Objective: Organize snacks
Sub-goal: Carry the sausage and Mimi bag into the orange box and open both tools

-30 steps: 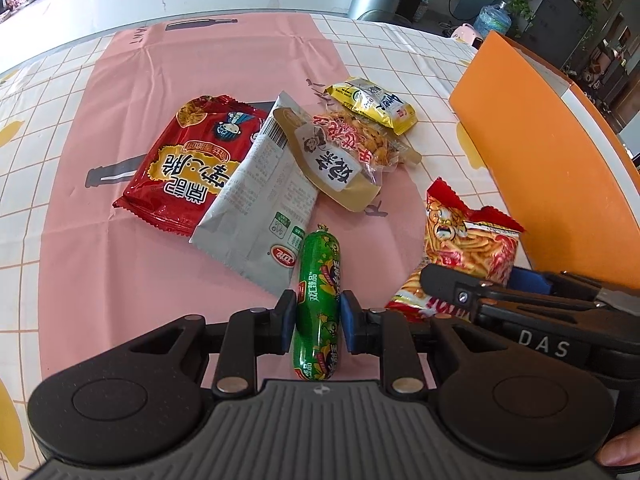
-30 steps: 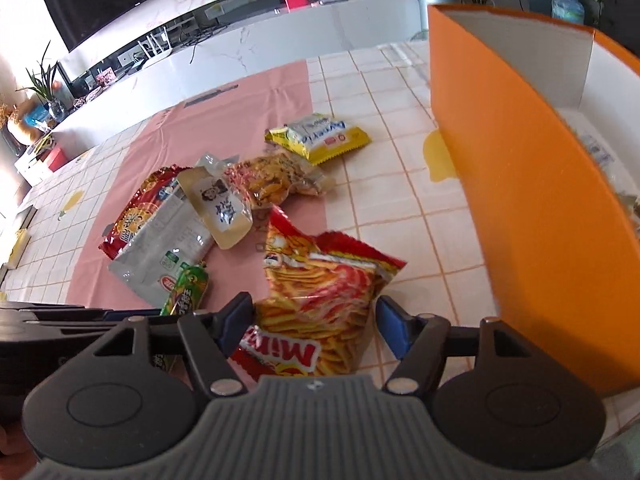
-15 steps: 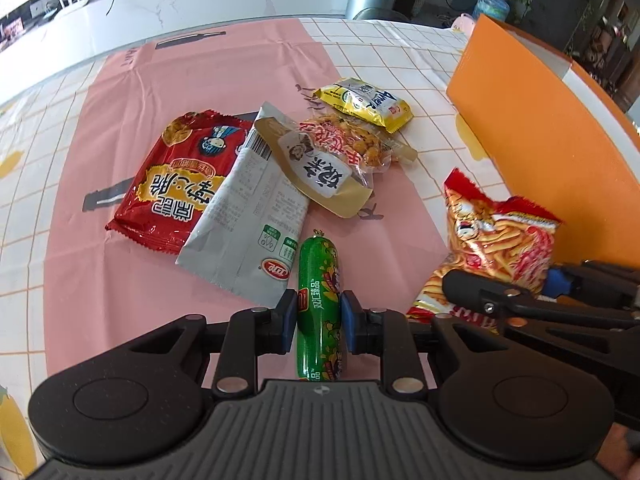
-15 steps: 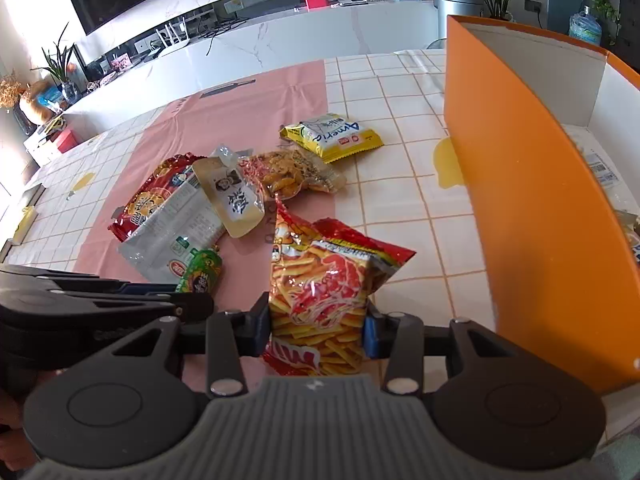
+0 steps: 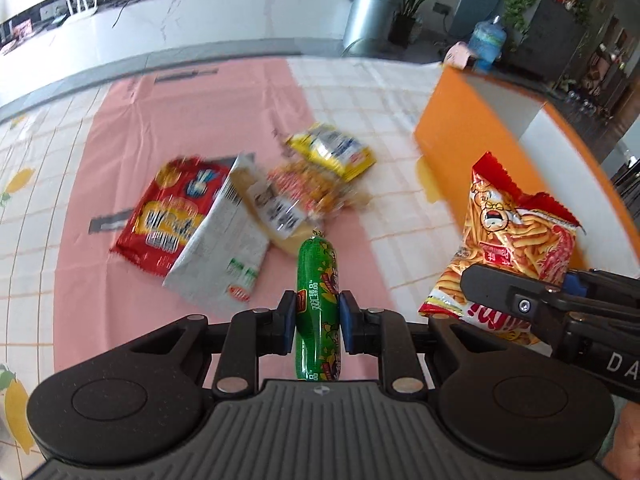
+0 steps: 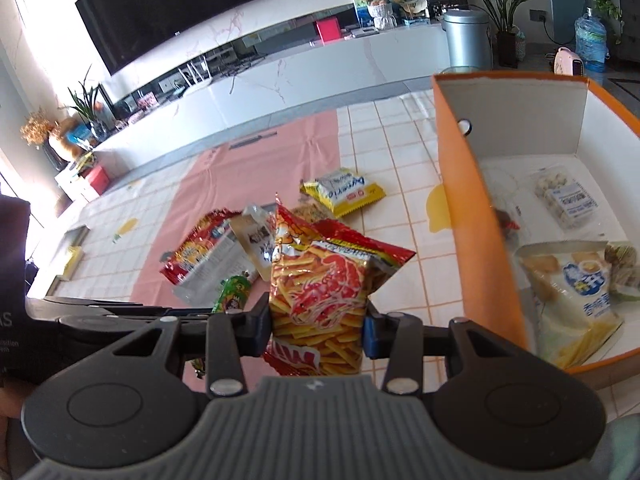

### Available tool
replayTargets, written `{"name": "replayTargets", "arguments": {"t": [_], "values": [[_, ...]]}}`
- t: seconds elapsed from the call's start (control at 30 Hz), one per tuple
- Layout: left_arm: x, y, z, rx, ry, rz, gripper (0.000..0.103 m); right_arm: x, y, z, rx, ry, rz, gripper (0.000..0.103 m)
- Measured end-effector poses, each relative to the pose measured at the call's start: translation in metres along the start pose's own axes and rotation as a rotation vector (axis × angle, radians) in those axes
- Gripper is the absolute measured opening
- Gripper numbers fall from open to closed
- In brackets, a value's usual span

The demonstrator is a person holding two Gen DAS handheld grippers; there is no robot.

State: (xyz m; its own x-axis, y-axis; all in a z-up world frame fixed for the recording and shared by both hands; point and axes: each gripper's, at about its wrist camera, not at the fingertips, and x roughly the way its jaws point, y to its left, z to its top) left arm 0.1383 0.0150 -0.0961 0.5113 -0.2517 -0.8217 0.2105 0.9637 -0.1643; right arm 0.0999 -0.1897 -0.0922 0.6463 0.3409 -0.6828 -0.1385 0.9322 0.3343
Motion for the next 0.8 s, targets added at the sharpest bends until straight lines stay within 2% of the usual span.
{"name": "replayTargets", "arguments": {"t": [0.17, 0.37, 0.57, 0.7, 0.8], "values": [[-0.03, -0.038, 0.021, 0.054, -0.074, -0.074, 0.024, -0.042, -0.025, 0.021, -0.003, -0.055, 0.001, 0.04], [-0.047, -0.096, 0.044, 0.186, -0.125, -0.152, 0.024, -0.083, -0.069, 0.043, -0.015, -0.073, -0.042, 0.04], [-0.032, -0.153, 0.067, 0.344, -0.116, -0.18, 0.024, -0.093, -0.113, 0.058, -0.041, -0.009, -0.066, 0.04], [-0.01, -0.188, 0.077, 0.468, -0.075, -0.194, 0.024, -0.081, -0.142, 0.067, -0.055, 0.07, -0.083, 0.04], [0.01, -0.209, 0.079, 0.582, -0.039, -0.173, 0.024, -0.066, -0.163, 0.075, -0.061, 0.122, -0.109, 0.04]]}}
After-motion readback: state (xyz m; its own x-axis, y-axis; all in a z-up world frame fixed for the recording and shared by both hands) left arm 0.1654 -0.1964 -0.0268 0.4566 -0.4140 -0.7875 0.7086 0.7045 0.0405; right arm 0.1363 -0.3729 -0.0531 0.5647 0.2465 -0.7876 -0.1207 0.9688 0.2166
